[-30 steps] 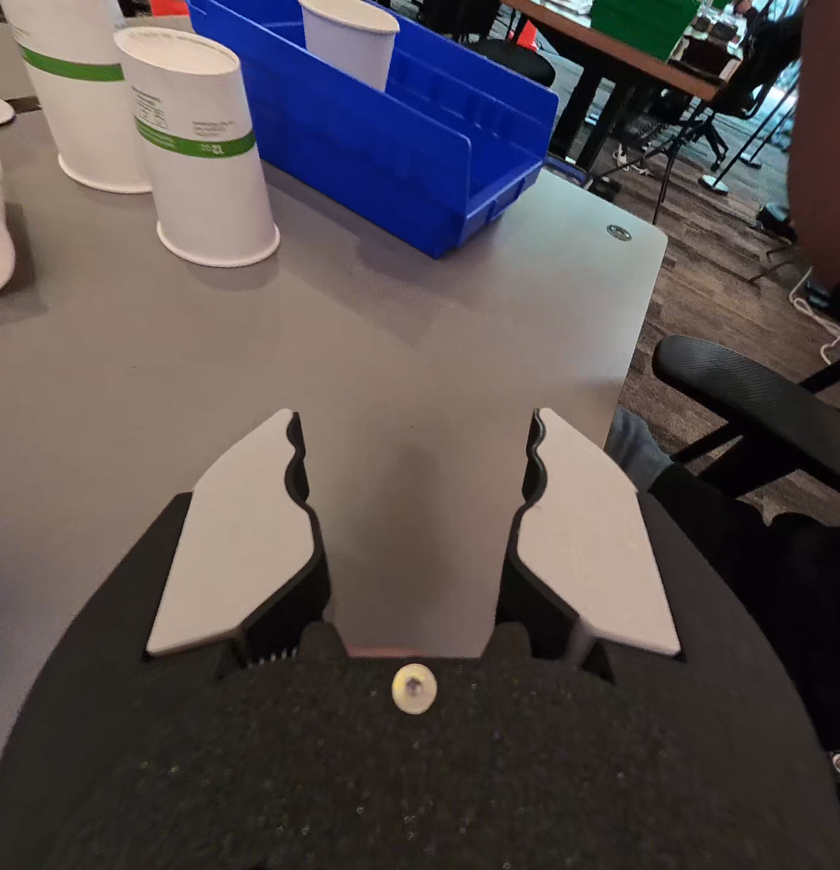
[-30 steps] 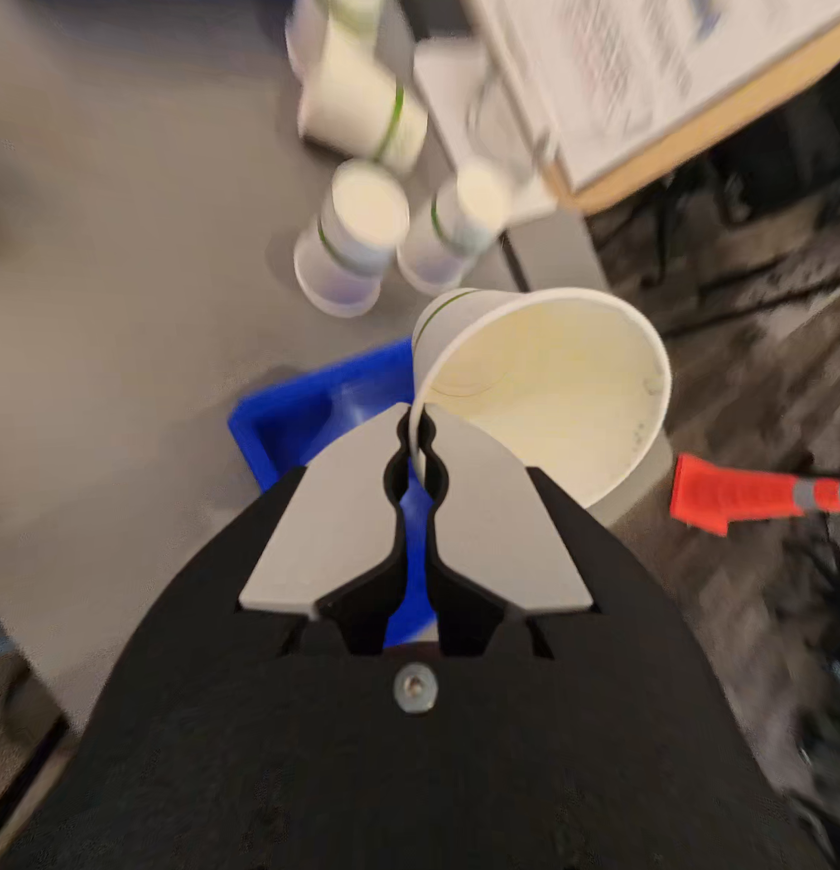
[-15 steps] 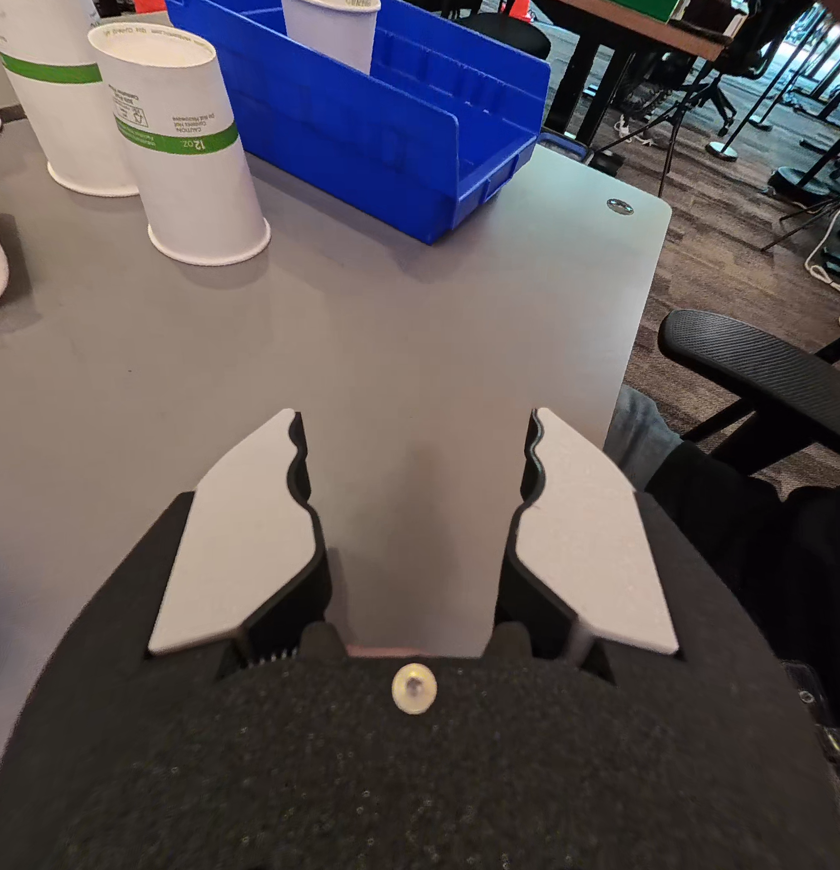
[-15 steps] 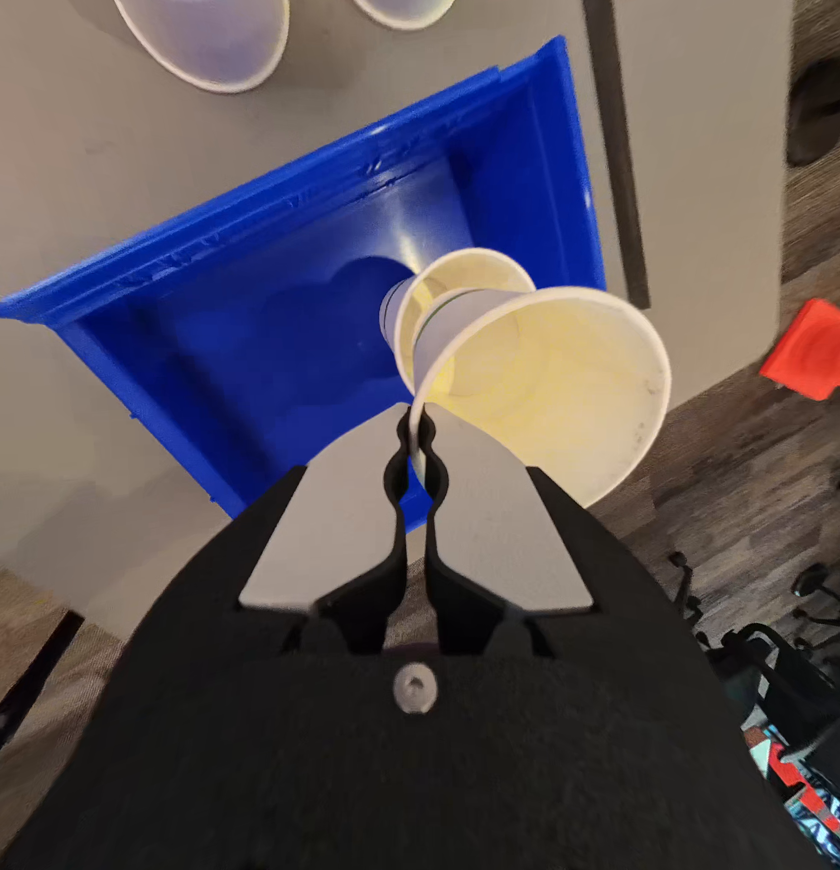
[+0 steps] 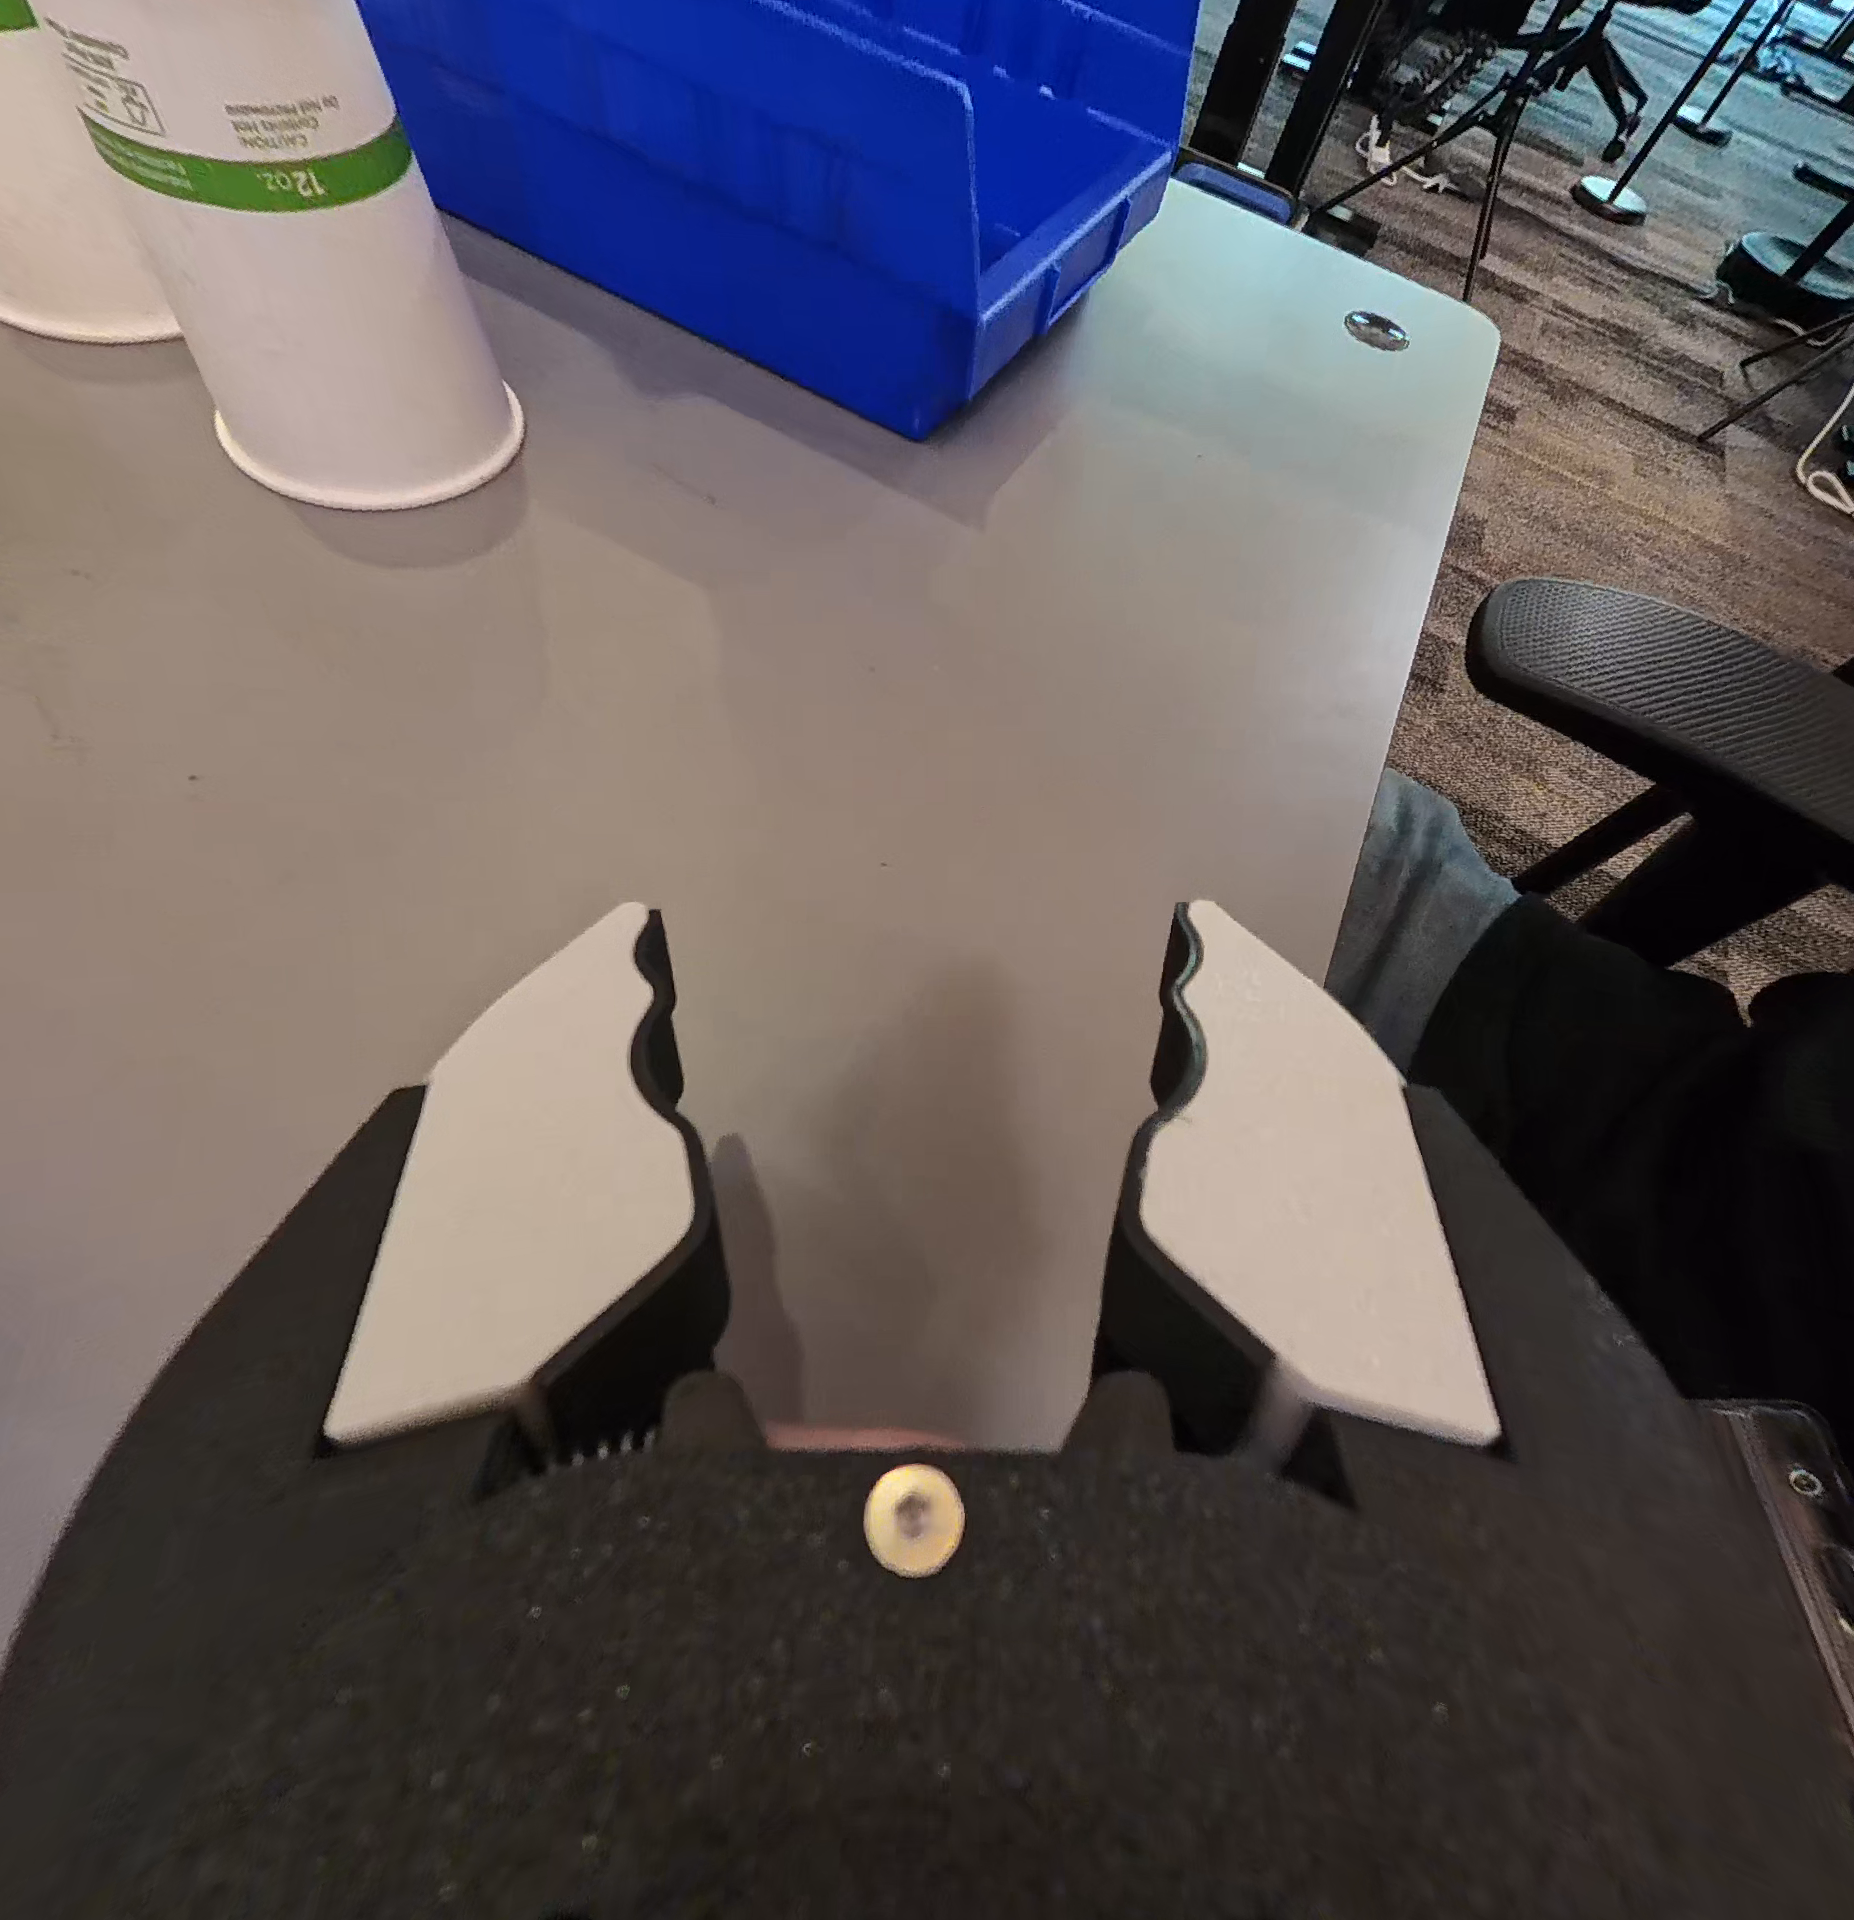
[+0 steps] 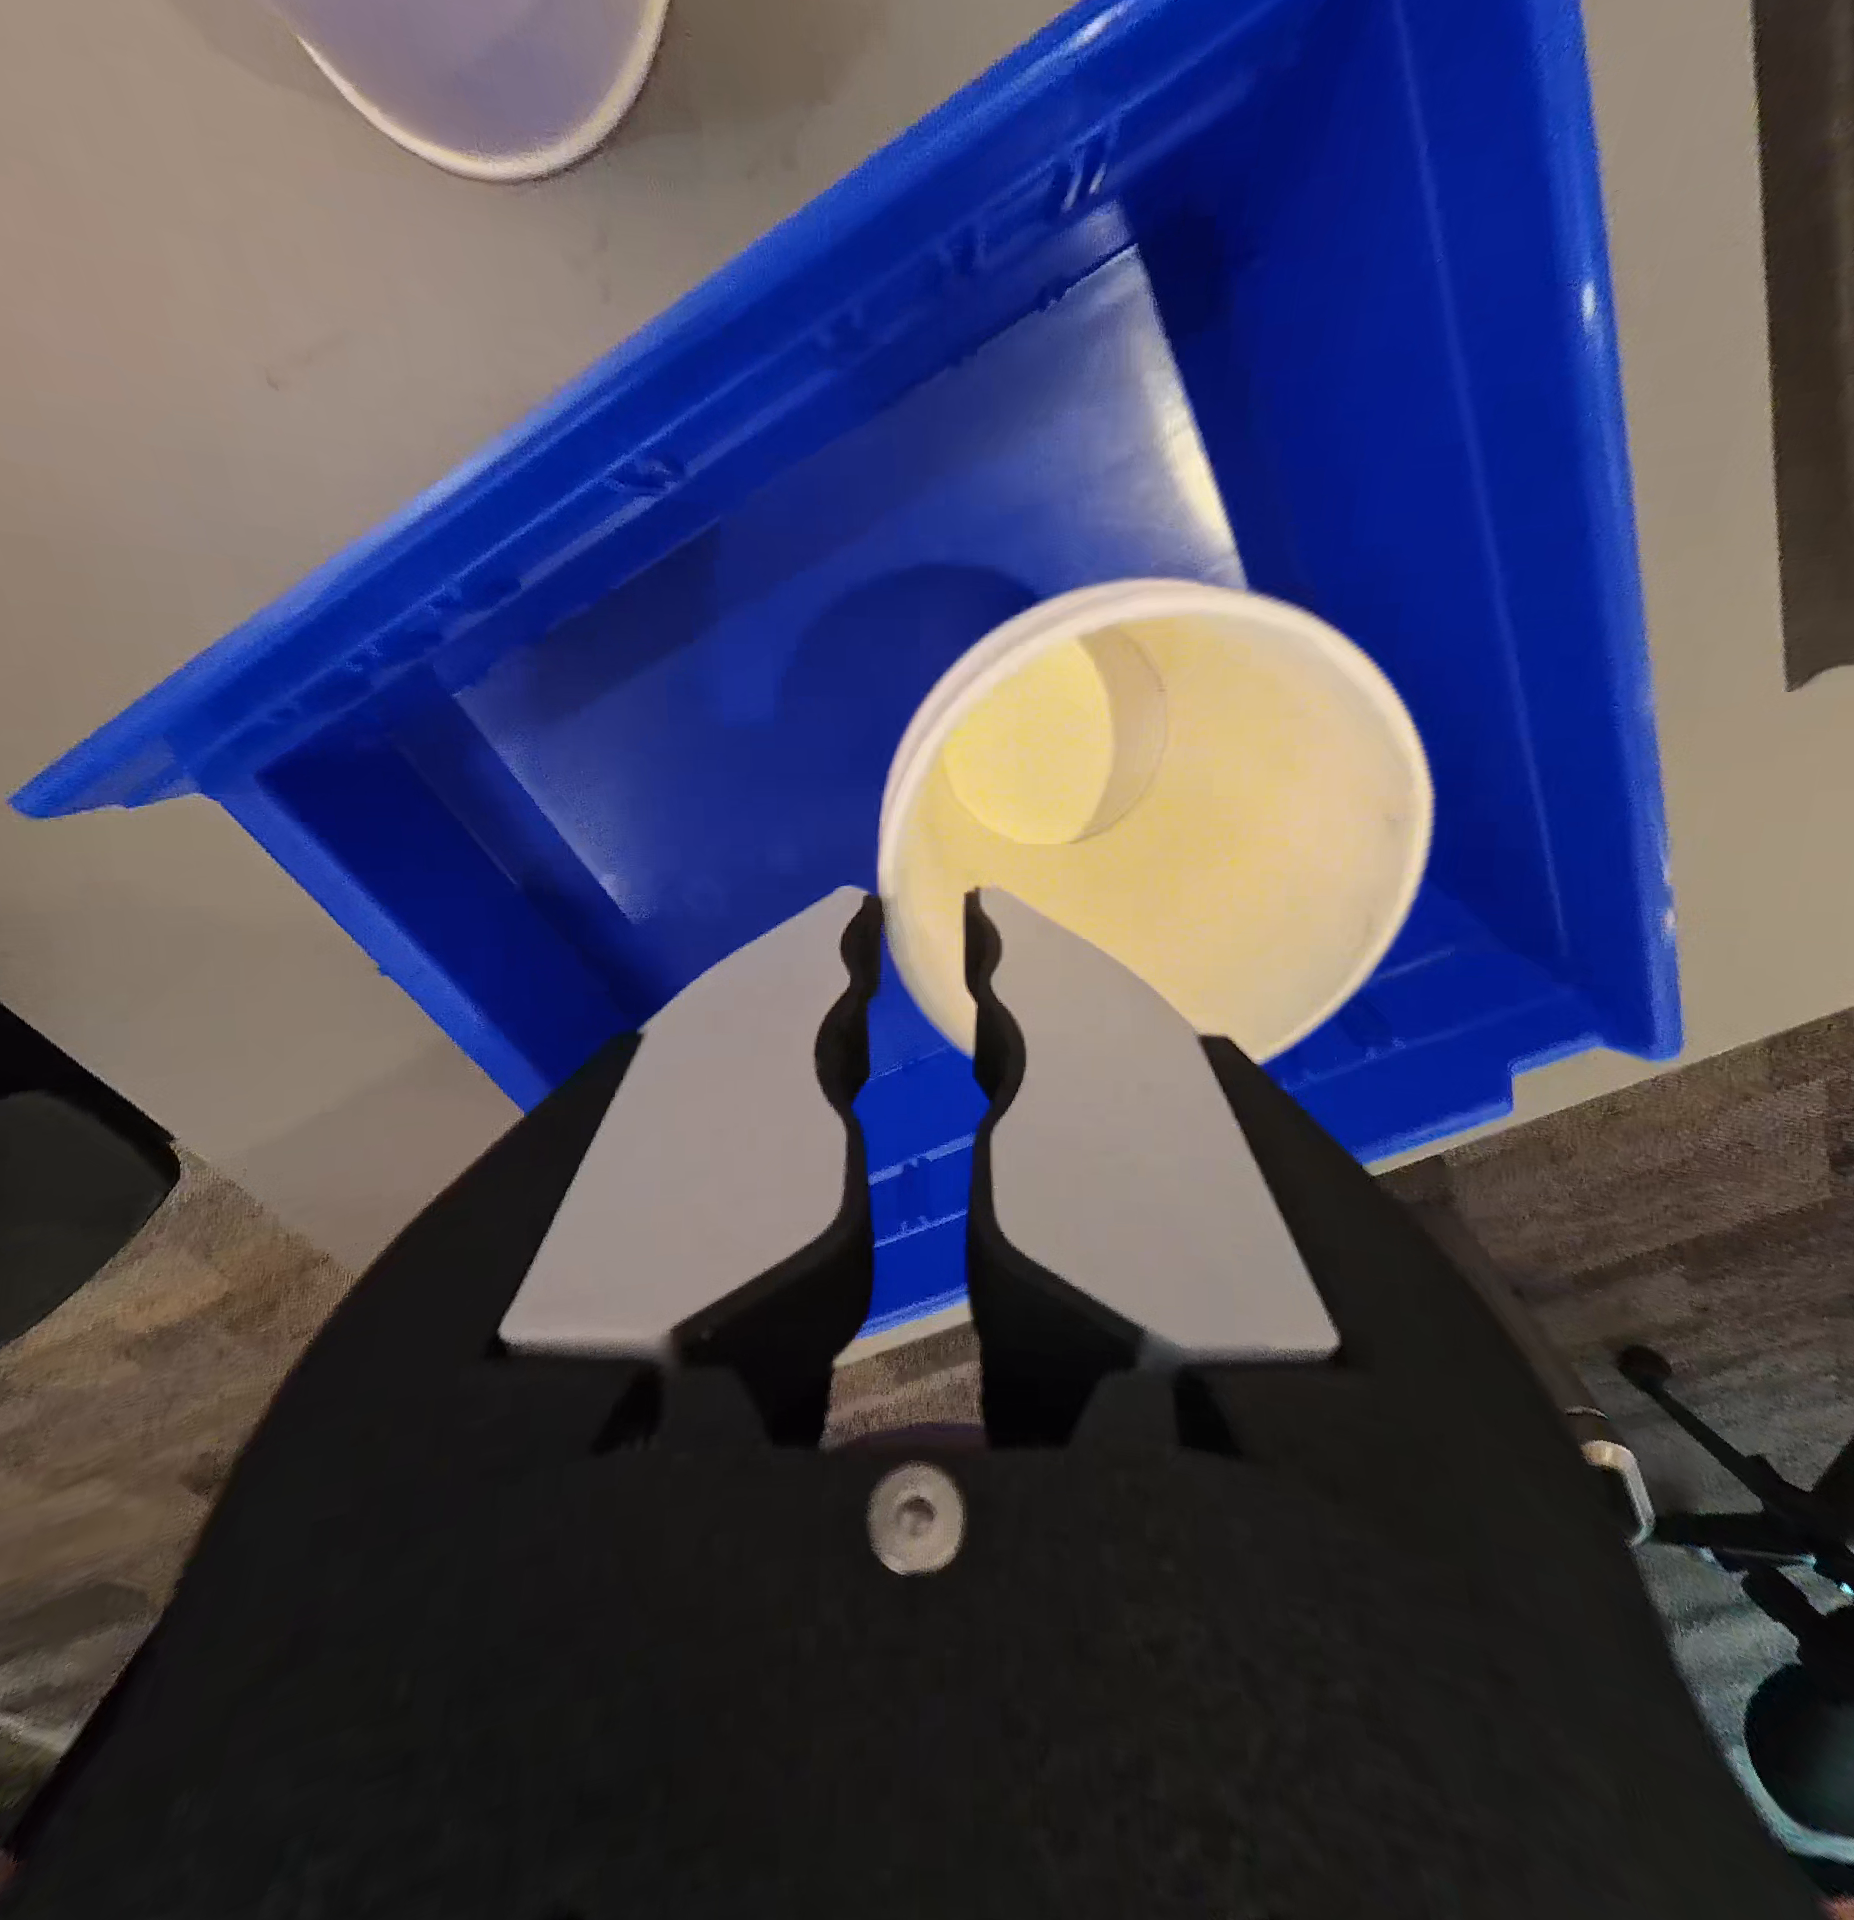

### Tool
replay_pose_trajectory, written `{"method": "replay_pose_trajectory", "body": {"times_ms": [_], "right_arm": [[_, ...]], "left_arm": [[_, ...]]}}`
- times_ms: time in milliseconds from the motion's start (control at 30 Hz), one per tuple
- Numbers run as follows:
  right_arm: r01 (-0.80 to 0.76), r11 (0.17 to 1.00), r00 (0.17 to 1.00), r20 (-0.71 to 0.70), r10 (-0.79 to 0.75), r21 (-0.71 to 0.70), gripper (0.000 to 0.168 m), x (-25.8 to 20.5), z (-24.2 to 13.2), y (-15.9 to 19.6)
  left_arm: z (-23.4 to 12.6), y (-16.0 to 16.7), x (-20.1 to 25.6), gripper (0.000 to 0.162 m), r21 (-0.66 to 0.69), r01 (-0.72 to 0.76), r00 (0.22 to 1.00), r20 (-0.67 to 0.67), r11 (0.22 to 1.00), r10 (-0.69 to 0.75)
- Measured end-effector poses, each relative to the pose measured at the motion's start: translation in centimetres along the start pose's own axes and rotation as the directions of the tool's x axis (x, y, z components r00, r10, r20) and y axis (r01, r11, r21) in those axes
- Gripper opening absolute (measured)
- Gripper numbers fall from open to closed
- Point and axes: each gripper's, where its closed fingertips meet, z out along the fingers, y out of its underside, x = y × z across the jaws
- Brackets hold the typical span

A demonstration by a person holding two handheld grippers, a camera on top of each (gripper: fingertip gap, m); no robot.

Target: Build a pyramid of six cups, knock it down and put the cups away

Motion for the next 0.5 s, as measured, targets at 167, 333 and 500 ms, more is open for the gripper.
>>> {"method": "replay_pose_trajectory", "body": {"times_ms": [167, 333, 500], "right_arm": [[0.043, 0.932, 0.994, -0.107, -0.004, 0.361, 0.027, -3.3, -4.5, -2.7], [0.031, 0.425, 0.997, -0.059, 0.052, 0.905, 0.051, -15.1, -8.0, -7.9], [-0.042, 0.229, 0.997, 0.027, 0.070, 0.973, 0.052, -25.5, -2.3, -8.5]], "left_arm": [[0.0, 0.1, -0.3, 0.089, -0.003, -0.002, 1.000, 0.009, 1.000, 0.002], [-0.2, 0.0, -1.1, 0.089, -0.009, 0.025, 0.999, 0.021, 1.000, -0.025], [-2.3, -3.1, -3.6, 0.086, -0.089, -0.021, 1.000, 0.015, 0.996, 0.022]]}}
